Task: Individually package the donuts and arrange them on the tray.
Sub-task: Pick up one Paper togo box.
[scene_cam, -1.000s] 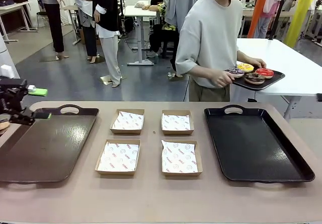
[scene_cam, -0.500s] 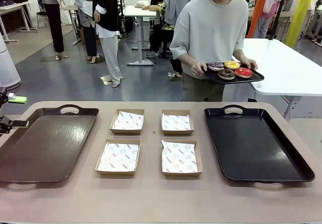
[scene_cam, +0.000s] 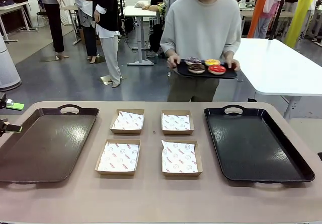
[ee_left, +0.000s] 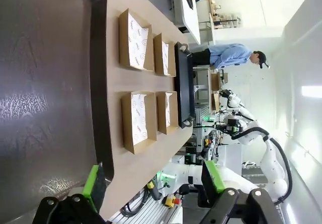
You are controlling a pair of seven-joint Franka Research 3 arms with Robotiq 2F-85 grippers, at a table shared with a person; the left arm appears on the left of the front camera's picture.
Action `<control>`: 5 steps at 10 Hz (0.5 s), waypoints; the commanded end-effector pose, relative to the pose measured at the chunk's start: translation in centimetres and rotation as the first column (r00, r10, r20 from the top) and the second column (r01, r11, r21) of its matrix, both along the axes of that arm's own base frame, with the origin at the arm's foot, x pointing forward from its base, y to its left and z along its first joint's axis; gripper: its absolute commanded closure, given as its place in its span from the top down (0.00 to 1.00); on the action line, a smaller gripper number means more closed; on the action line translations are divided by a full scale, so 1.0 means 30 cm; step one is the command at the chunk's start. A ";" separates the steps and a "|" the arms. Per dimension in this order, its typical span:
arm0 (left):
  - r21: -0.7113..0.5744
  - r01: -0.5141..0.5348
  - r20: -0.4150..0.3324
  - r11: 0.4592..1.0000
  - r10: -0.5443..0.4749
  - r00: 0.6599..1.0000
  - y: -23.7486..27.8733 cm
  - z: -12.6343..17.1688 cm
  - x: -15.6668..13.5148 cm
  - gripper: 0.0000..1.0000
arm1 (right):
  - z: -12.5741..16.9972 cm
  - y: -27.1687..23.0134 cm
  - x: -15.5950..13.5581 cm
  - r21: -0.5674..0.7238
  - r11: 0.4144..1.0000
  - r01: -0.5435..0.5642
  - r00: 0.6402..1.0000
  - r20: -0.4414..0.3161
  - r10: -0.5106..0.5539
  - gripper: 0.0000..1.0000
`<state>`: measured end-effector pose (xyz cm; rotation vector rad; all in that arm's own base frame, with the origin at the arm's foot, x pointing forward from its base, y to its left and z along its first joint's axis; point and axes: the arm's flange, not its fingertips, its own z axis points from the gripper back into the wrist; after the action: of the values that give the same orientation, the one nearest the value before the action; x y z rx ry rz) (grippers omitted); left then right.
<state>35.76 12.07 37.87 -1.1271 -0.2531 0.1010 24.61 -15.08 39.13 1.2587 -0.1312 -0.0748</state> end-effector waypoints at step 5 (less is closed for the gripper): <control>-0.035 -0.007 0.003 0.999 0.007 1.000 -0.002 0.002 -0.005 1.00 | -0.017 0.004 0.001 0.021 1.000 -0.008 1.000 -0.019 0.009 1.00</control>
<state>35.71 11.97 37.86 -1.1380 -0.2507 0.1006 24.68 -15.06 38.59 1.2686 -0.1135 -0.0842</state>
